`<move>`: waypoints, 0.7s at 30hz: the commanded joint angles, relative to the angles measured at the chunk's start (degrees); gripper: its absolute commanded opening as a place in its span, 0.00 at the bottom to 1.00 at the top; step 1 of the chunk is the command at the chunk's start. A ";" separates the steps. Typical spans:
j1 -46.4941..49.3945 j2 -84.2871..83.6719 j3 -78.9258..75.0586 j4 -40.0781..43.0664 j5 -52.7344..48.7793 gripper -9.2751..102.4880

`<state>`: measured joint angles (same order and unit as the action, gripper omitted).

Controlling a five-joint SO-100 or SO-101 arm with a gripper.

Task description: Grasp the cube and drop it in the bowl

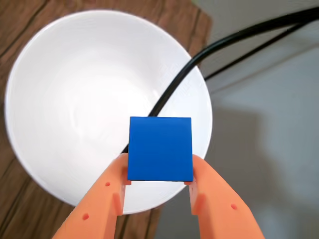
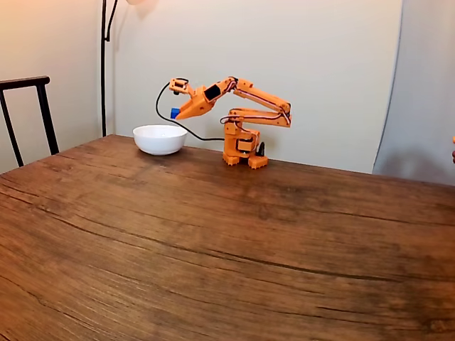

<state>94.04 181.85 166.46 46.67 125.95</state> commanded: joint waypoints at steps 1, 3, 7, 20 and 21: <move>0.44 0.35 0.44 -2.81 0.26 0.12; 0.44 0.35 1.93 -4.13 0.00 0.13; 0.09 0.35 5.10 -6.50 -0.44 0.13; -5.27 0.44 4.92 -6.86 0.26 0.27; -4.92 0.44 4.92 -6.59 0.18 0.28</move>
<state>88.77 181.85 172.18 40.52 125.86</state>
